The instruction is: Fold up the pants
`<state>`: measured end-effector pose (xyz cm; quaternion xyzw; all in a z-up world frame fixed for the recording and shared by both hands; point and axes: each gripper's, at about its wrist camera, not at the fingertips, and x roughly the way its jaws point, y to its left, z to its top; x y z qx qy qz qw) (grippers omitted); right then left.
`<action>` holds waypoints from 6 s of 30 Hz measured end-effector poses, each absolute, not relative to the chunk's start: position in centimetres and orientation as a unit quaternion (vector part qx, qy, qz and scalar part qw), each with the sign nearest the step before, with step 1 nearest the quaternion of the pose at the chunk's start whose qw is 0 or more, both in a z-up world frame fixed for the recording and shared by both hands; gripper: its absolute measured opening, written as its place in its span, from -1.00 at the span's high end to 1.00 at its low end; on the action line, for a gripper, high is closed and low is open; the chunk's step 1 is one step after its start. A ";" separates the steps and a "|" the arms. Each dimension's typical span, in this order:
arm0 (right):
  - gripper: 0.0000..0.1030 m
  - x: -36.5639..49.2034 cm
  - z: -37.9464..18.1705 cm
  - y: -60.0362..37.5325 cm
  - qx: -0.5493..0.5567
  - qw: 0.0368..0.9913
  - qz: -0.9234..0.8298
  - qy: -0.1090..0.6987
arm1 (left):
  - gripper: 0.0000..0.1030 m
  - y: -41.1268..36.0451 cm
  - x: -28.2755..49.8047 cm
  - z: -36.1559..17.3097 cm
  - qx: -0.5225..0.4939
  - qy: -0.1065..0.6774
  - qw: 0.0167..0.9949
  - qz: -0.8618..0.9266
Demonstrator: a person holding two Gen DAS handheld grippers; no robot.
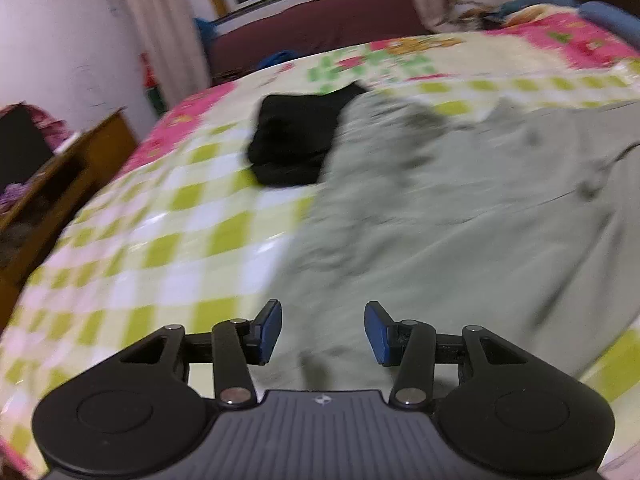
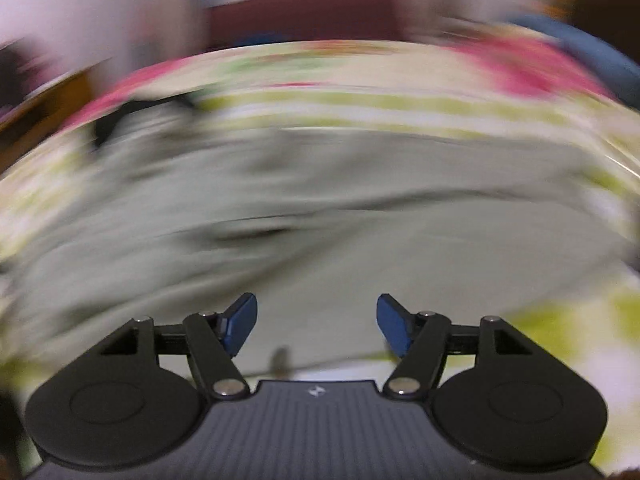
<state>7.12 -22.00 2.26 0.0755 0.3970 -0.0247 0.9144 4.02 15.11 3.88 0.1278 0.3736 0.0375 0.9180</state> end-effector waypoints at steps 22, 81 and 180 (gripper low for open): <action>0.93 7.0 0.8 -42.7 0.331 0.879 -0.179 0.294 | -0.17 -4.8 8.8 1.3 0.174 0.380 0.891 -0.179; 0.99 32.6 3.4 -8.9 -0.197 0.838 0.269 0.431 | 0.31 11.9 27.8 4.2 0.243 0.382 0.879 -0.151; 0.01 12.6 4.9 -17.6 -0.062 0.898 0.055 0.432 | 0.00 12.0 1.5 4.1 0.173 0.359 0.911 -0.103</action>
